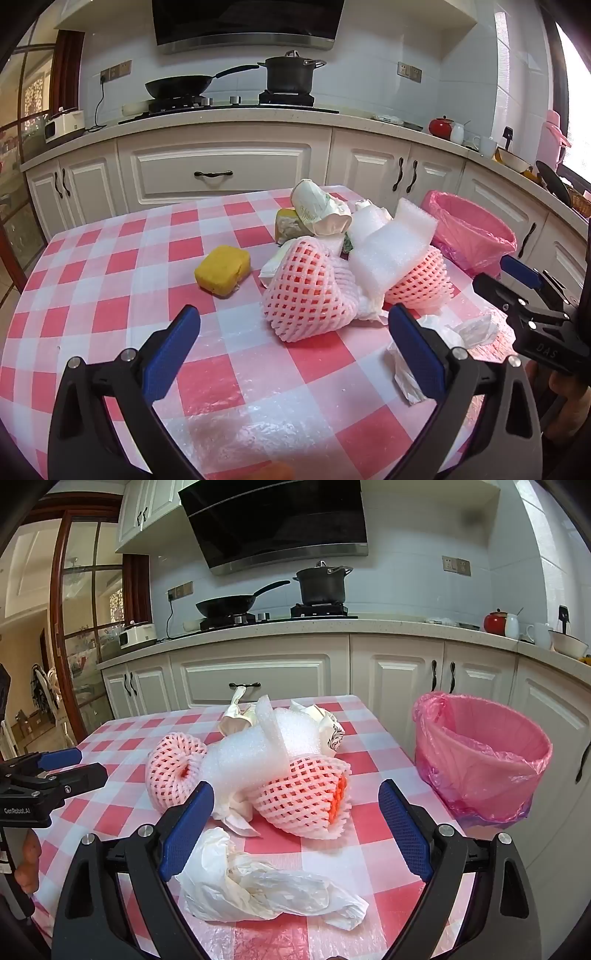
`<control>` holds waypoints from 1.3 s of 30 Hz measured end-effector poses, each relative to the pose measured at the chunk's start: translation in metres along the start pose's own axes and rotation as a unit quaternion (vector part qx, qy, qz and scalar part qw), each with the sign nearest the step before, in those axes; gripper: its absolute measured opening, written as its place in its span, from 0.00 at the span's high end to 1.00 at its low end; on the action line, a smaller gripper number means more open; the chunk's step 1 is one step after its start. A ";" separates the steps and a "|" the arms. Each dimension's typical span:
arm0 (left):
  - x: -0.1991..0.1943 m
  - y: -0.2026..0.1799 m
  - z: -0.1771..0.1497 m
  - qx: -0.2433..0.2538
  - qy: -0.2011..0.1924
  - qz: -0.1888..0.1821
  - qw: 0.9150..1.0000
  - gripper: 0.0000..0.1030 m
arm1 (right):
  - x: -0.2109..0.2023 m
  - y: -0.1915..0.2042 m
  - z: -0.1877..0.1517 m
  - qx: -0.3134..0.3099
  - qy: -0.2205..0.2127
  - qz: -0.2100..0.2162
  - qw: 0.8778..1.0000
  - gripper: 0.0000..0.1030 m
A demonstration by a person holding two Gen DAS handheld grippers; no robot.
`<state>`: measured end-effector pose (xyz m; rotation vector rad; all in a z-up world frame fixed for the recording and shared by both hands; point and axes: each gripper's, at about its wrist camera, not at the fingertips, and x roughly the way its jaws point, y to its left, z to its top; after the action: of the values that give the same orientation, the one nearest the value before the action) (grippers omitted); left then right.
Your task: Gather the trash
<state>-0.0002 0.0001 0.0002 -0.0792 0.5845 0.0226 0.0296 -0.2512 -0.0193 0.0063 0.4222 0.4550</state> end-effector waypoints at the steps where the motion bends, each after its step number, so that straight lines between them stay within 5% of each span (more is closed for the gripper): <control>1: 0.000 0.000 0.000 0.000 0.001 0.000 1.000 0.05 | 0.000 0.000 0.000 0.000 0.000 0.000 1.000 0.18; 39: 0.000 0.000 0.000 0.002 0.001 0.002 1.000 0.04 | 0.002 -0.002 -0.001 0.004 0.002 0.000 1.000 0.18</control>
<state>0.0001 -0.0002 -0.0002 -0.0738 0.5867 0.0245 0.0321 -0.2521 -0.0210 0.0122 0.4284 0.4526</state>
